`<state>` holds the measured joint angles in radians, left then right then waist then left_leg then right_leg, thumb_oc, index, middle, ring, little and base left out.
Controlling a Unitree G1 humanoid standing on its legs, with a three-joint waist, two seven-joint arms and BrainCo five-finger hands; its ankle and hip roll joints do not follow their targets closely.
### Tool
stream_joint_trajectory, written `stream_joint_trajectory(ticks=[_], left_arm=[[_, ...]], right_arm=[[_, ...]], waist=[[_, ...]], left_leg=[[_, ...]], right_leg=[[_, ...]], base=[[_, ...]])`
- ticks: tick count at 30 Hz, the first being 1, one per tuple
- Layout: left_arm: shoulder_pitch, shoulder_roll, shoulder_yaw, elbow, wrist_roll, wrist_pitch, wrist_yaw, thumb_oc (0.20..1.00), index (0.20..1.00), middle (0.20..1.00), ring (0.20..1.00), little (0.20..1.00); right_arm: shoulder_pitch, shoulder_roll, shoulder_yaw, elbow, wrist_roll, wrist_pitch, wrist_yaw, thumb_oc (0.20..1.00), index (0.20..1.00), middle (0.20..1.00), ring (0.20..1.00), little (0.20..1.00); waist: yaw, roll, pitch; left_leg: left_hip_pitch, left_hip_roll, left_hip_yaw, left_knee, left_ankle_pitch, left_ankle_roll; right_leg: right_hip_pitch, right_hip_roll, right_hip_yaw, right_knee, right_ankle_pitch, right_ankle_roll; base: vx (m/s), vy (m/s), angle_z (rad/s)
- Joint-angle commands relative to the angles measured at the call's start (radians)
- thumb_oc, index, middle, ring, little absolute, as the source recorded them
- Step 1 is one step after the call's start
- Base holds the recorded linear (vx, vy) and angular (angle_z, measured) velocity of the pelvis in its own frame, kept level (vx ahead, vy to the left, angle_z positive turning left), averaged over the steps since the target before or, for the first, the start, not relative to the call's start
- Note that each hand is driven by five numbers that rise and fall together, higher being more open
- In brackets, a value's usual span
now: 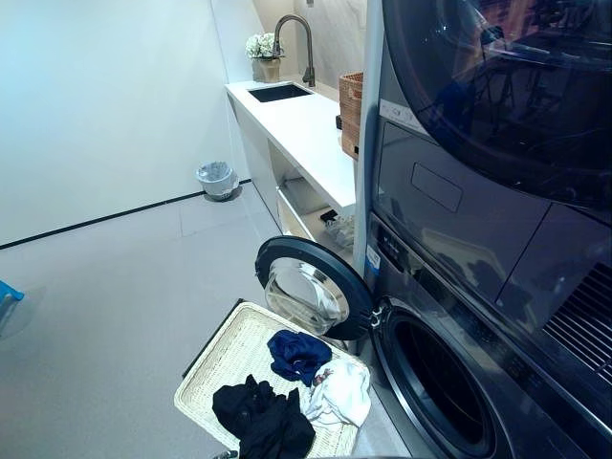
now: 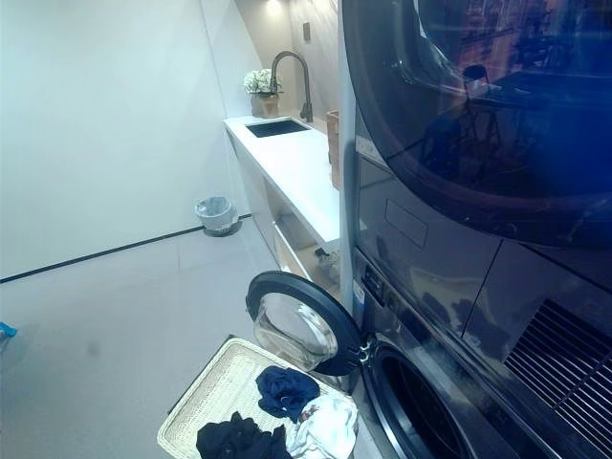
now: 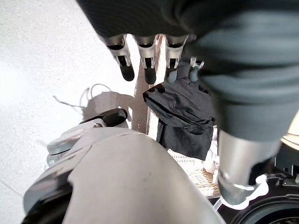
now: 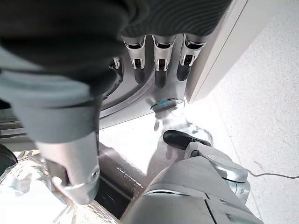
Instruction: Put the clothes into the washing machine.
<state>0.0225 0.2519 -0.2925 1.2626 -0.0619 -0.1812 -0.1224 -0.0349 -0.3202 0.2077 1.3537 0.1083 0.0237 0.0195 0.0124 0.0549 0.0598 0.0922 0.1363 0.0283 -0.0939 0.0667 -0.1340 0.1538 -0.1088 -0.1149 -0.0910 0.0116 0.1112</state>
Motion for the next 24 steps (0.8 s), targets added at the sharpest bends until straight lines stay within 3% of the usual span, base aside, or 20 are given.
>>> stream_joint_trajectory(ticks=[1, 18, 24], left_arm=[[-0.094, 0.011, 0.008, 0.038, -0.03, -0.012, -0.008, 1.0, 1.0, 1.0, 1.0, 1.0], [-0.09, 0.04, 0.064, 0.006, -0.171, -0.044, 0.024, 1.0, 1.0, 1.0, 1.0, 1.0], [-0.156, 0.059, 0.074, -0.043, -0.285, -0.137, 0.1, 1.0, 1.0, 1.0, 1.0, 1.0]], right_arm=[[-0.085, 0.036, 0.003, 0.047, 0.008, -0.015, 0.002, 1.0, 1.0, 1.0, 1.0, 1.0], [-0.092, -0.013, -0.018, 0.012, 0.008, 0.002, 0.001, 1.0, 1.0, 1.0, 1.0, 1.0], [-0.146, -0.04, -0.024, 0.005, 0.06, -0.015, -0.04, 1.0, 1.0, 1.0, 1.0, 1.0]], waist=[[0.005, -0.045, 0.045], [0.012, -0.045, 0.078], [0.02, -0.039, 0.182]], left_leg=[[0.053, -0.031, 0.054, 0.007, -0.068, 0.043], [0.036, -0.026, 0.043, 0.007, -0.056, 0.038], [-0.073, -0.028, 0.022, 0.007, -0.02, 0.04]], right_leg=[[-0.028, -0.056, 0.005, 0.023, 0.02, 0.03], [-0.042, -0.053, 0.007, 0.018, 0.032, 0.031], [-0.155, -0.047, 0.019, 0.022, 0.06, 0.025]], base=[[0.0, 0.0, 0.0], [0.02, 0.004, 0.0], [-0.12, -0.002, 0.01]])
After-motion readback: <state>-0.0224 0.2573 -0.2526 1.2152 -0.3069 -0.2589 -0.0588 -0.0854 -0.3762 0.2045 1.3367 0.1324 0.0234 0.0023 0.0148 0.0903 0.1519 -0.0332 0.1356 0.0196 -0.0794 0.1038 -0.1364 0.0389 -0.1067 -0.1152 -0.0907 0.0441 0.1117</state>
